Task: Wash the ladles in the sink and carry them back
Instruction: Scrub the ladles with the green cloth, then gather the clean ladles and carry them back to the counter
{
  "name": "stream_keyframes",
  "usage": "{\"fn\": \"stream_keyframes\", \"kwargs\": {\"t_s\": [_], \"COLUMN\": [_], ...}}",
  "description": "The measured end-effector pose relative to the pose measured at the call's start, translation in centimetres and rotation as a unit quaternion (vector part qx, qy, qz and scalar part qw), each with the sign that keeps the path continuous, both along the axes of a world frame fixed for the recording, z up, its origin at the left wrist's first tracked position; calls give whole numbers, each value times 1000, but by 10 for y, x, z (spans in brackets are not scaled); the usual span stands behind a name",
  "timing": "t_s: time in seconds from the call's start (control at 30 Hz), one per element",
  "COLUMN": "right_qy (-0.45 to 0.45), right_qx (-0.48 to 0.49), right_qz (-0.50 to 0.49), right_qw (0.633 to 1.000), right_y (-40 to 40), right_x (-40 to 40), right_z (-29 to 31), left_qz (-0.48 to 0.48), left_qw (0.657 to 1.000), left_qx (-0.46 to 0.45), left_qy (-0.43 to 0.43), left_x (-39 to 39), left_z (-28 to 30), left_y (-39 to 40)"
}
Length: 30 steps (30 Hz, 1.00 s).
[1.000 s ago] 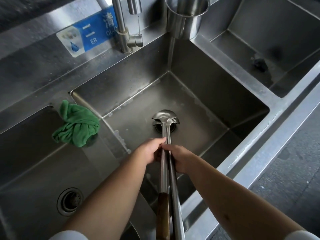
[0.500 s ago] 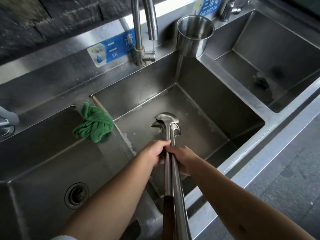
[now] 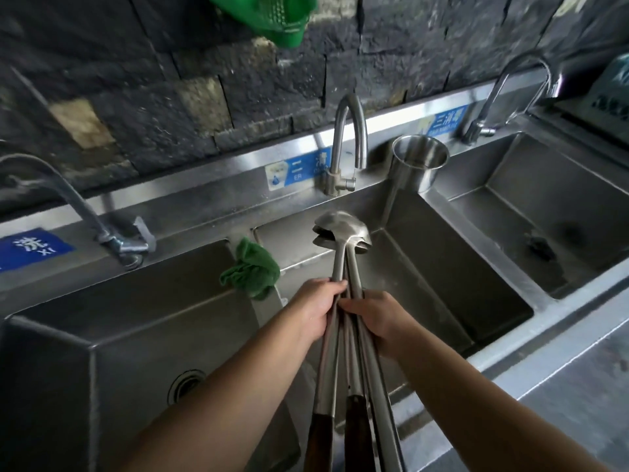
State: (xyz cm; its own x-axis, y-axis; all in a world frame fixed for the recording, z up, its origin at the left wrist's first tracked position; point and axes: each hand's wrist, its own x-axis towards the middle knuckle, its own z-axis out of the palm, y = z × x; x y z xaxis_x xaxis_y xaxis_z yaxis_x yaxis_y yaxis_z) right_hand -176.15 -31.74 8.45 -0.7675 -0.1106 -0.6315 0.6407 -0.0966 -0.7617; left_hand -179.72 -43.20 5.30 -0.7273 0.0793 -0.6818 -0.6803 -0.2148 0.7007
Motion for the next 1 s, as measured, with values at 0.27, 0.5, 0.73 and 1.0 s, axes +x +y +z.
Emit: {"fn": "stream_keyframes", "kwargs": {"t_s": [0.27,0.5,0.73,1.0], "right_qy": [36,48,37,67], "right_qx": [-49,-59,-31,28], "right_qz": [32,112,221,304], "right_qw": [998,991,974,950], "right_y": [-53,-119,-204,-291], "right_x": [4,27,82,192], "right_z": [74,116,124,127], "left_qz": [75,146,230,328], "left_qw": [995,986,971,940], "left_qx": [33,38,41,25], "left_qy": [62,67,53,87], "left_x": [20,61,136,273], "left_z": [84,126,137,134], "left_y": [-54,-123,-203,-283]}}
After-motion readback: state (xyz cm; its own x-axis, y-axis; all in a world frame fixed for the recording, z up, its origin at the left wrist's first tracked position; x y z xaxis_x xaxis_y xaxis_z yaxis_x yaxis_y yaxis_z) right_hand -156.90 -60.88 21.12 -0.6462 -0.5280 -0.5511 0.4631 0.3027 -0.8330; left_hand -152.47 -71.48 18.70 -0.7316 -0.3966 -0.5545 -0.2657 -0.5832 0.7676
